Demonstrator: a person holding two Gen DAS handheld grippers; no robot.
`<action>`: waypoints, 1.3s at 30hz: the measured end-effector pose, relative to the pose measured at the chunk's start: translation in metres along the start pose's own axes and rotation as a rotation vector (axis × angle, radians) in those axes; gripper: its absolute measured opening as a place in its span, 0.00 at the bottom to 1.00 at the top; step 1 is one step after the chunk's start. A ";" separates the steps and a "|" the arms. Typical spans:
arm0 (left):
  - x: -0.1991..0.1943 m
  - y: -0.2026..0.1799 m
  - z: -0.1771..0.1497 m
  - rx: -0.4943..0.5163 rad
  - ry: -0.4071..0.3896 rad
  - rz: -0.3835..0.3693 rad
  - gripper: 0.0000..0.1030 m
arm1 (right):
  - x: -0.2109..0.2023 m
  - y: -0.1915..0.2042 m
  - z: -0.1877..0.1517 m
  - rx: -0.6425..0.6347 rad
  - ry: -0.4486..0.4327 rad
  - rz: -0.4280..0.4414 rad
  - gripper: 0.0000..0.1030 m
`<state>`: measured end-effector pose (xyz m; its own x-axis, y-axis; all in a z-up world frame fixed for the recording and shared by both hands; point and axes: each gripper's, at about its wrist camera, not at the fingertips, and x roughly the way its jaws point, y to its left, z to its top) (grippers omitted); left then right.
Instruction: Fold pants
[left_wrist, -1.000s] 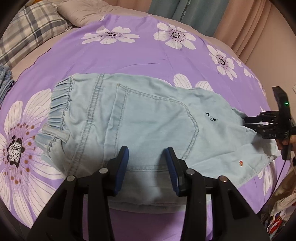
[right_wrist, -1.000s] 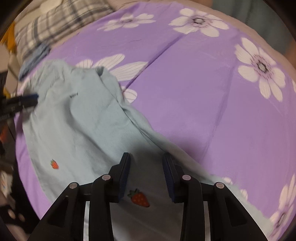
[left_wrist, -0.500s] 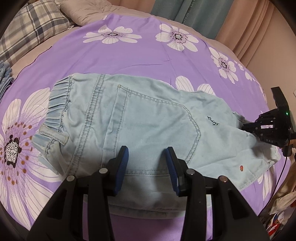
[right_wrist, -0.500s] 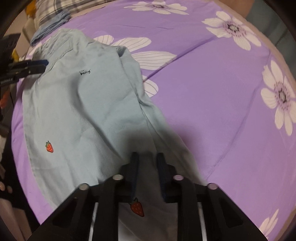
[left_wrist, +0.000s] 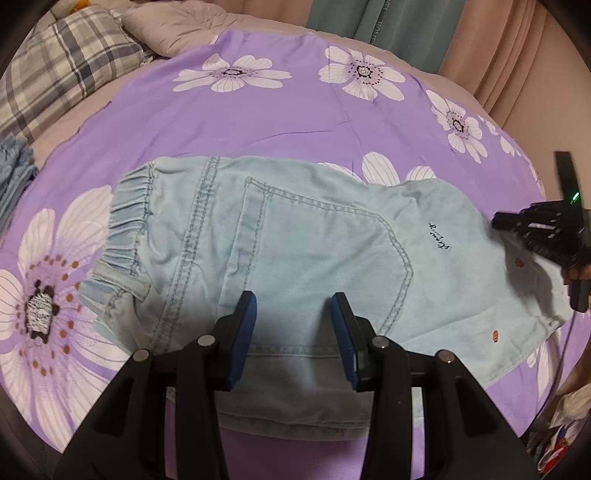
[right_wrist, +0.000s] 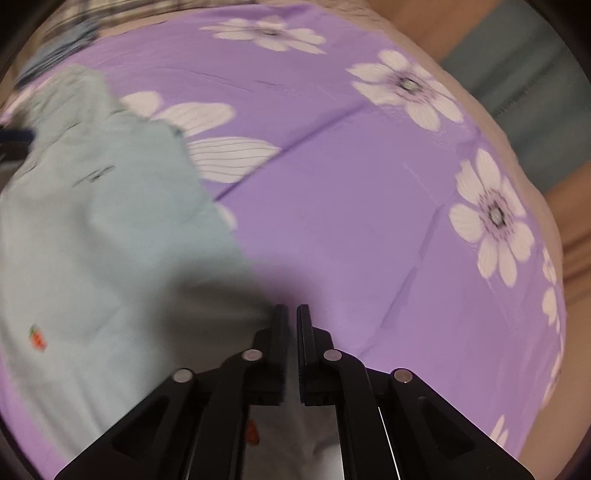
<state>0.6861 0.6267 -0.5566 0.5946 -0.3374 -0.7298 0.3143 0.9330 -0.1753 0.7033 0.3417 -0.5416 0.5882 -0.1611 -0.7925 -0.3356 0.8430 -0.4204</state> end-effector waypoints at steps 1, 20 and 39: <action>-0.001 0.000 -0.001 0.005 0.000 0.003 0.40 | -0.002 -0.004 0.000 0.040 -0.020 0.016 0.01; -0.021 0.041 -0.021 -0.141 -0.028 0.056 0.32 | -0.026 -0.044 -0.179 0.875 -0.250 0.395 0.09; -0.084 0.071 -0.044 -0.230 -0.122 0.209 0.48 | -0.113 -0.103 -0.260 1.143 -0.346 -0.064 0.52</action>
<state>0.6256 0.7272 -0.5369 0.7175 -0.1357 -0.6832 0.0098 0.9827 -0.1849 0.4800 0.1401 -0.5233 0.8057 -0.2204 -0.5498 0.4471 0.8351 0.3204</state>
